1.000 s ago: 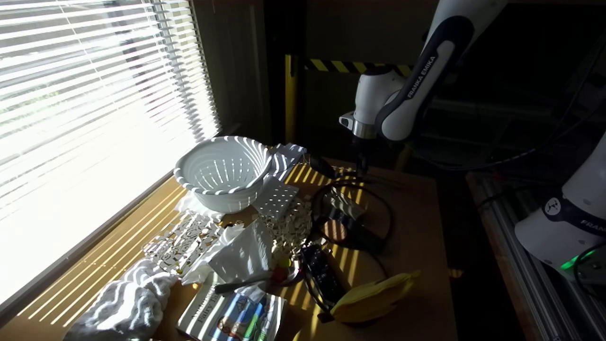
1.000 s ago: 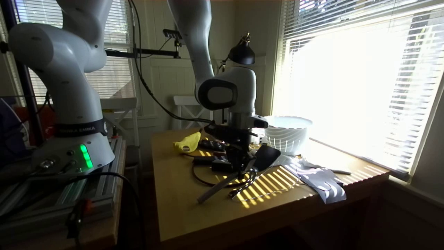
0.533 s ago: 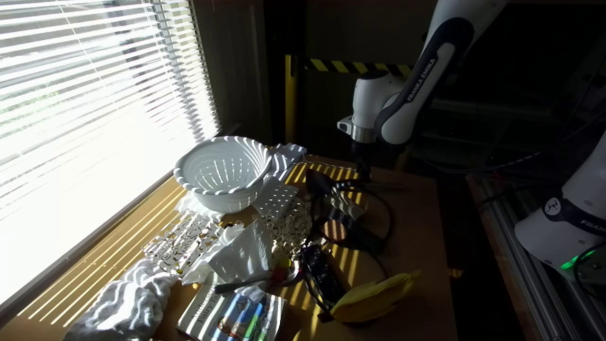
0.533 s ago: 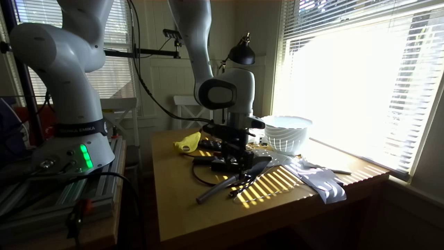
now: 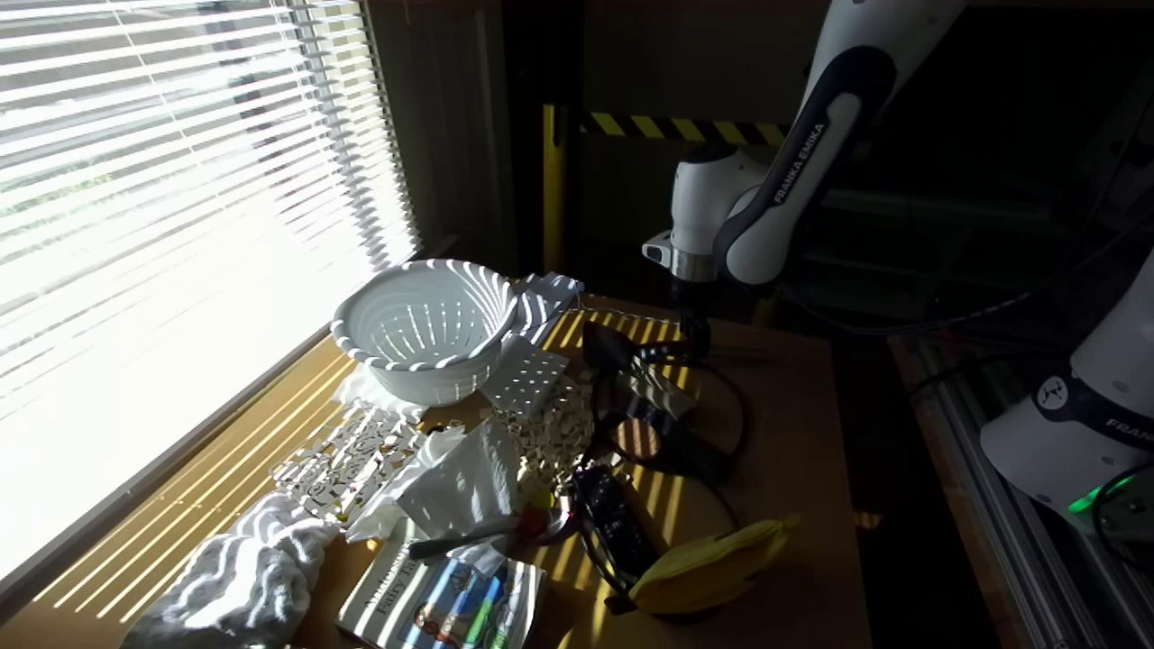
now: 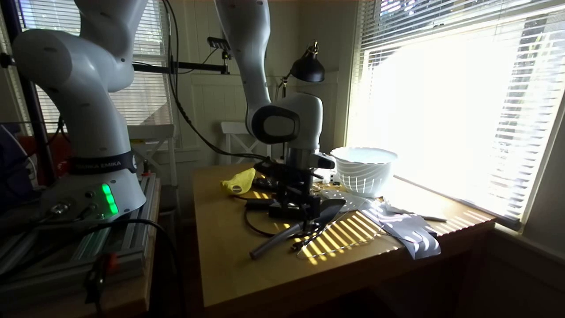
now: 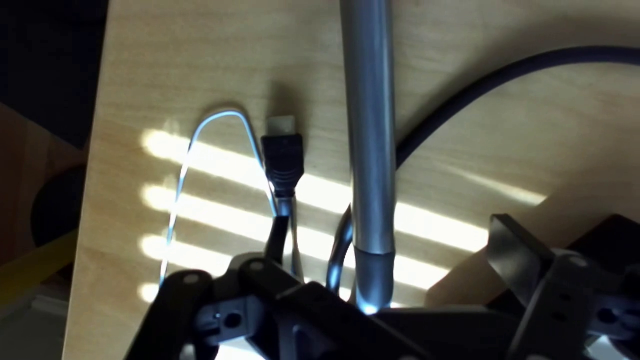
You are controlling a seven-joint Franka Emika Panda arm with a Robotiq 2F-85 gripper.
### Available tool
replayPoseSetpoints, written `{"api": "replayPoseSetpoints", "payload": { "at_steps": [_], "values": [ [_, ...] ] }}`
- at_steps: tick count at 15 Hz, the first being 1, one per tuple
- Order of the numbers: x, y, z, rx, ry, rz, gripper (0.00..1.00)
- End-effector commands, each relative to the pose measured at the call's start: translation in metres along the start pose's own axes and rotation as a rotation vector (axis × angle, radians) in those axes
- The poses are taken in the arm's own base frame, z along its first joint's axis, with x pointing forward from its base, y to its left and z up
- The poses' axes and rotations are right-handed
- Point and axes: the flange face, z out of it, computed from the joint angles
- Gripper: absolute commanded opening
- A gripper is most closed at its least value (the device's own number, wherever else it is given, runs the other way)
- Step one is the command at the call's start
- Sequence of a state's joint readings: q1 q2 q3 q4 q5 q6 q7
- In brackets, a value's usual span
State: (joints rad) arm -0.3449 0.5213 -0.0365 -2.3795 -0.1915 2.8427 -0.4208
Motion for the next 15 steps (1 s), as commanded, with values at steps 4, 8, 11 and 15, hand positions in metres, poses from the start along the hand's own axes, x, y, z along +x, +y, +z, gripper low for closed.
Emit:
{"api": "replayPoseSetpoints", "payload": {
  "at_steps": [4, 8, 11, 15],
  "values": [
    [0.009, -0.002, 0.007, 0.007, -0.012, -0.018, 0.7],
    [0.015, 0.002, 0.012, -0.002, -0.018, -0.006, 0.4],
    [0.018, 0.007, 0.014, -0.024, -0.016, 0.012, 0.19],
    [0.02, 0.008, 0.011, -0.052, -0.005, 0.035, 0.05]
  ]
}}
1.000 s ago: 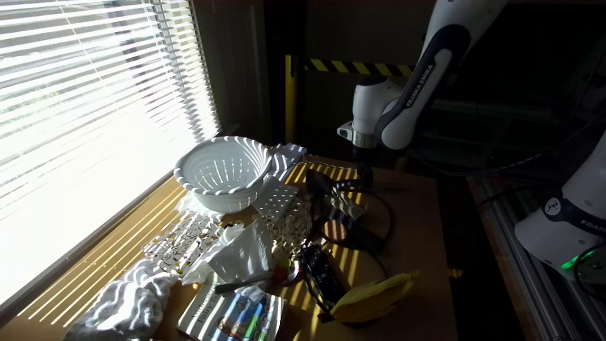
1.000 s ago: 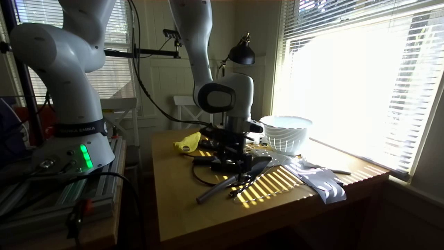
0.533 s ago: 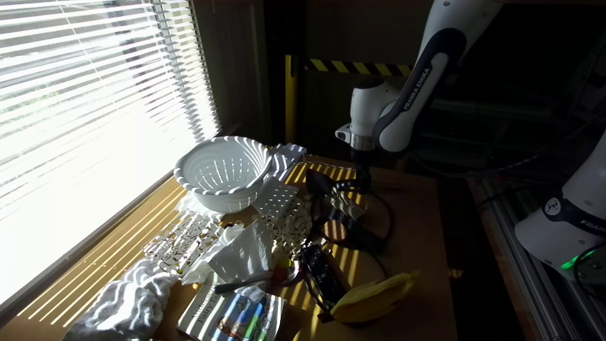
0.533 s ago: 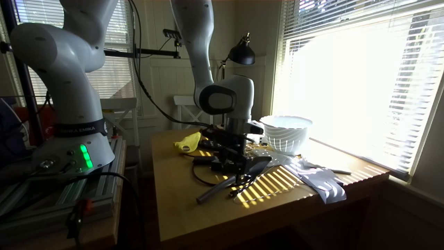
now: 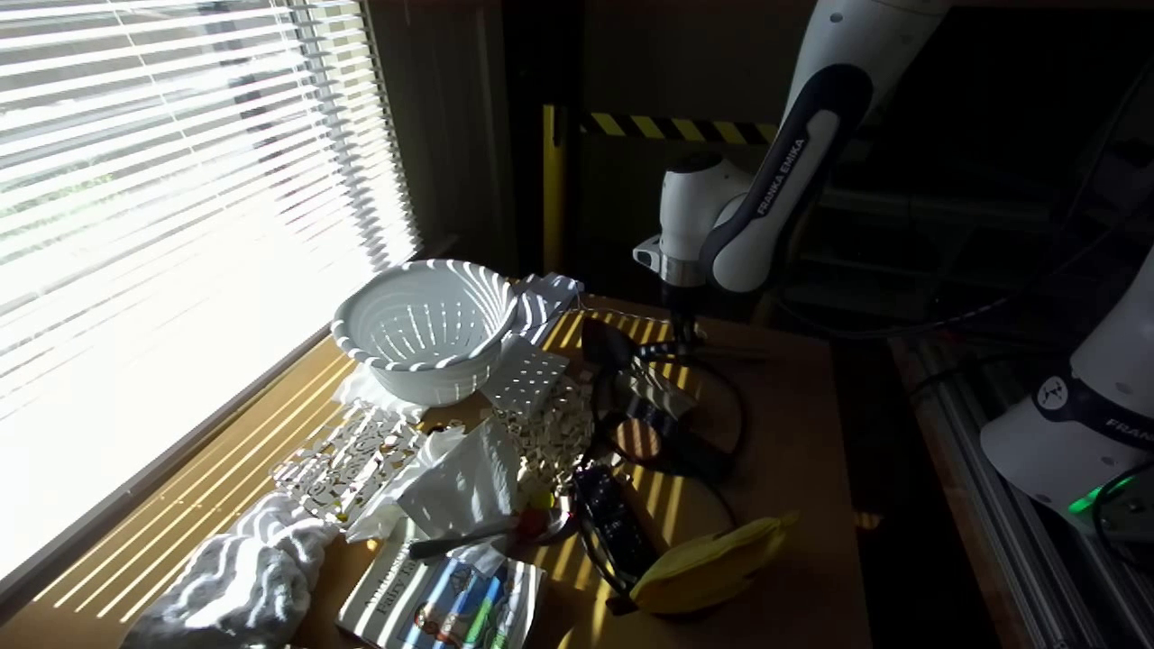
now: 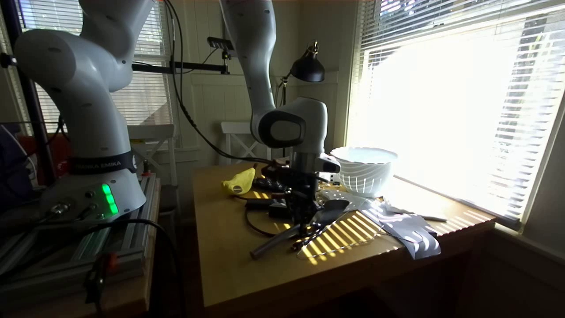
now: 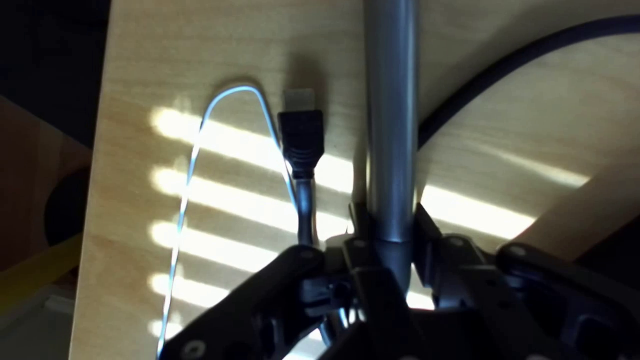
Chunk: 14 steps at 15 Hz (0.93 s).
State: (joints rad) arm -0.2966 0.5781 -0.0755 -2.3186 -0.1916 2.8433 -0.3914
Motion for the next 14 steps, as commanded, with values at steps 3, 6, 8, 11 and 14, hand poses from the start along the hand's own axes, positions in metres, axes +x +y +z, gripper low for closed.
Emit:
{"api": "replayPoseSetpoints", "payload": {
  "at_steps": [3, 6, 8, 11, 14],
  "values": [
    [0.004, 0.0, -0.006, -0.053, 0.005, 0.031, 0.06],
    [-0.006, 0.001, -0.021, -0.031, -0.027, -0.055, 0.06],
    [-0.01, 0.002, -0.031, 0.005, -0.067, -0.176, 0.06],
    [-0.013, 0.009, -0.052, 0.049, -0.112, -0.325, 0.06],
    [-0.015, 0.022, -0.071, 0.059, -0.171, -0.429, 0.06]
  ]
}}
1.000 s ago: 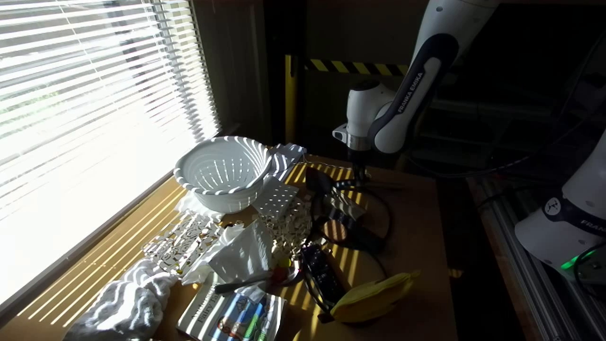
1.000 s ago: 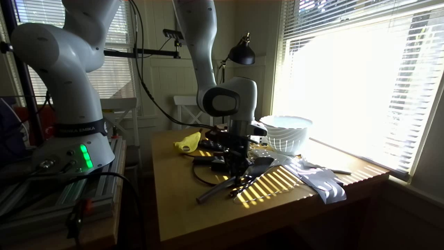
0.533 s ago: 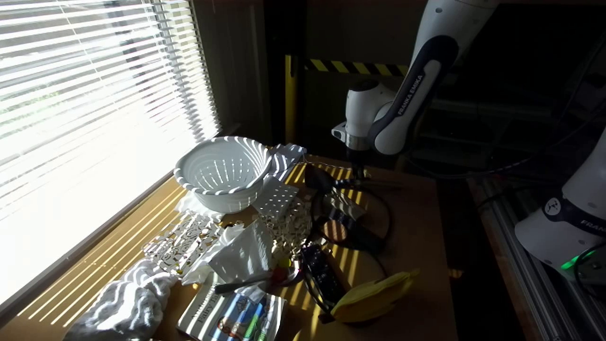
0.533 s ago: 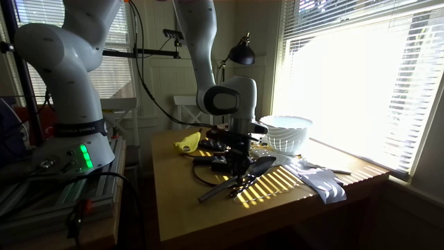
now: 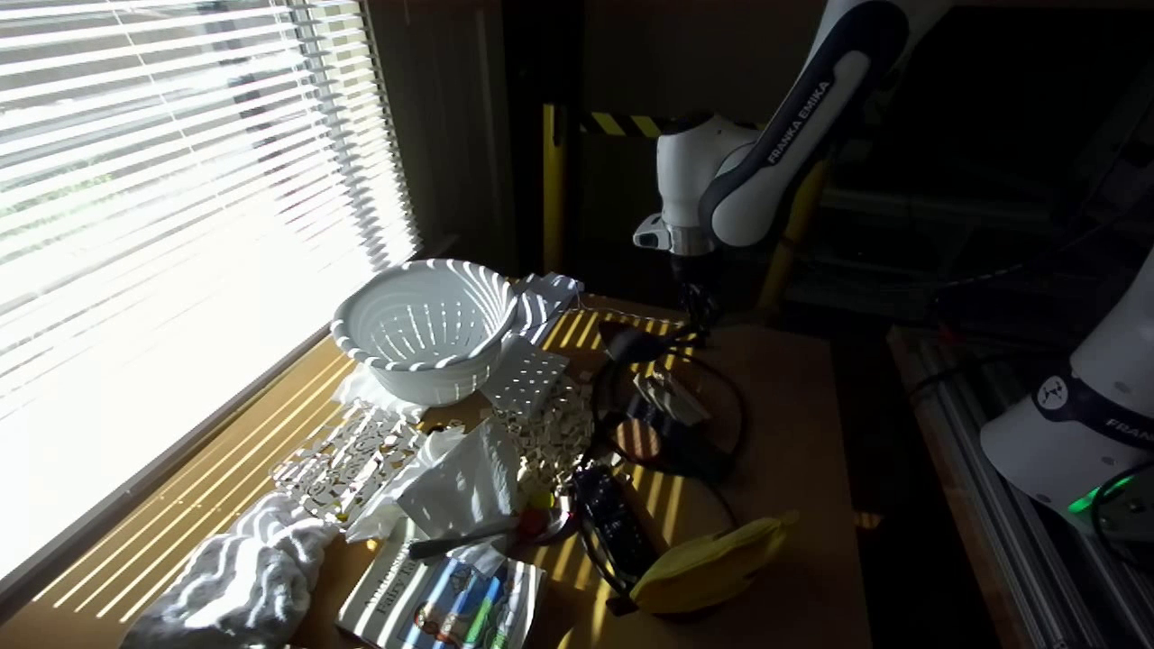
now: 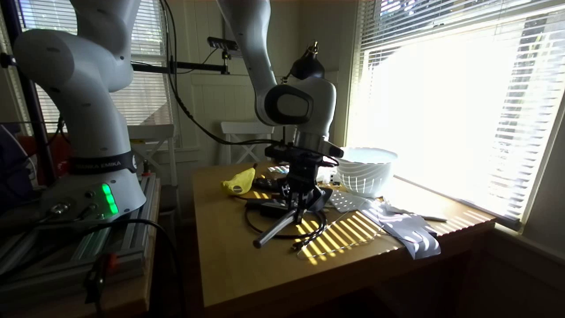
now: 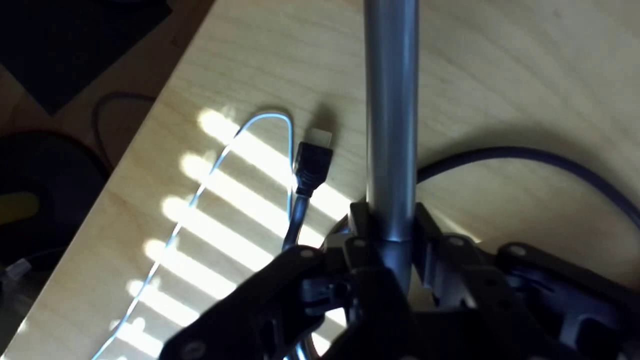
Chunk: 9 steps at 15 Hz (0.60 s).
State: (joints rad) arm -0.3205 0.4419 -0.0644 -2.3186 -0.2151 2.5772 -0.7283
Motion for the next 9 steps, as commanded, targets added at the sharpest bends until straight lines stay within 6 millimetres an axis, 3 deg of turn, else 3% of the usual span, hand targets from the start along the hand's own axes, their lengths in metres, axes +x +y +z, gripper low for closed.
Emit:
{"api": "replayPoseSetpoints", "payload": {
  "at_steps": [1, 6, 9],
  "values": [
    [-0.013, 0.01, -0.028, 0.003, -0.068, -0.121, 0.06],
    [-0.025, 0.03, -0.029, -0.128, -0.242, -0.202, 0.06],
    [-0.032, 0.036, -0.031, -0.128, -0.244, -0.24, 0.06]
  ]
}}
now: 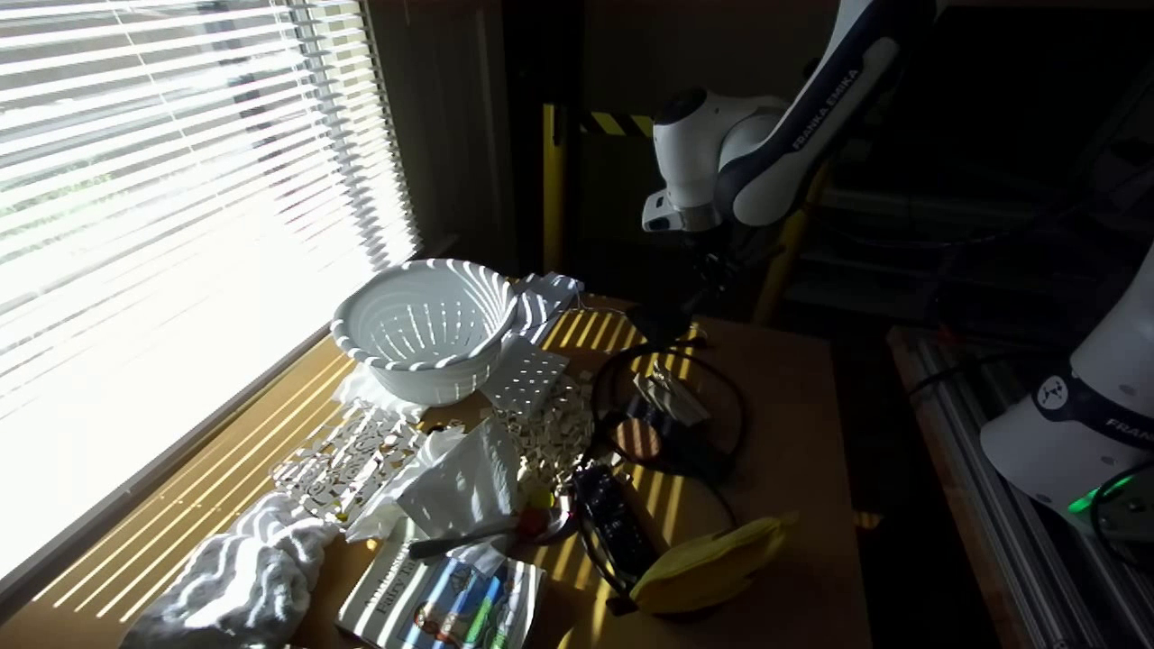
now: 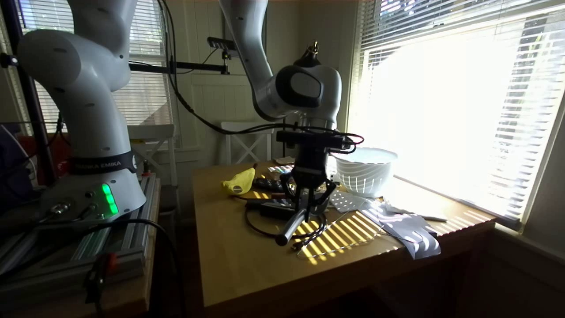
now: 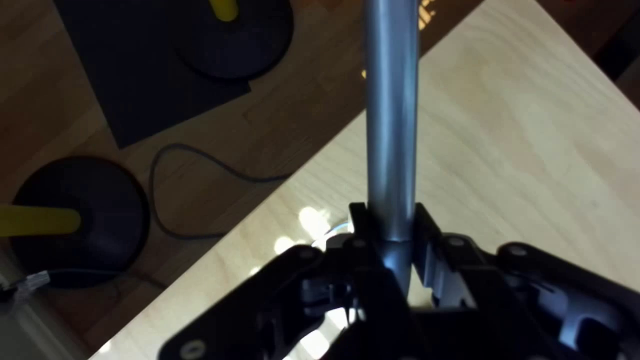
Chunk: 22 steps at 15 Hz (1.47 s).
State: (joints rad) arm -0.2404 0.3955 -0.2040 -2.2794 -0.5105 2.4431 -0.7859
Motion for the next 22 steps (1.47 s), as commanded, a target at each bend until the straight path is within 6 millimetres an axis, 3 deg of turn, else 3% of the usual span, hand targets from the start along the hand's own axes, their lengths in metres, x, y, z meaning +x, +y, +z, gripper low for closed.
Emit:
{"api": "replayPoseSetpoints", "payload": {
  "at_steps": [1, 4, 5, 7, 10, 13, 17, 18, 19, 22],
  "values": [
    [-0.002, 0.001, 0.0, -0.002, -0.004, -0.003, 0.23],
    [-0.003, 0.004, -0.001, -0.002, -0.005, -0.004, 0.23],
    [-0.002, 0.003, 0.0, -0.002, -0.006, -0.004, 0.06],
    [-0.002, 0.006, -0.008, -0.047, -0.024, -0.076, 0.06],
    [-0.002, 0.029, -0.024, -0.093, -0.064, -0.168, 0.06],
    [0.004, 0.064, -0.058, -0.099, -0.087, -0.178, 0.06],
    [0.03, 0.099, -0.113, -0.059, -0.155, -0.174, 0.06],
    [0.036, 0.103, -0.123, -0.047, -0.175, -0.146, 0.06],
    [0.018, 0.087, -0.111, -0.08, -0.146, -0.159, 0.23],
    [0.035, 0.096, -0.127, -0.073, -0.171, -0.158, 0.23]
  ]
}}
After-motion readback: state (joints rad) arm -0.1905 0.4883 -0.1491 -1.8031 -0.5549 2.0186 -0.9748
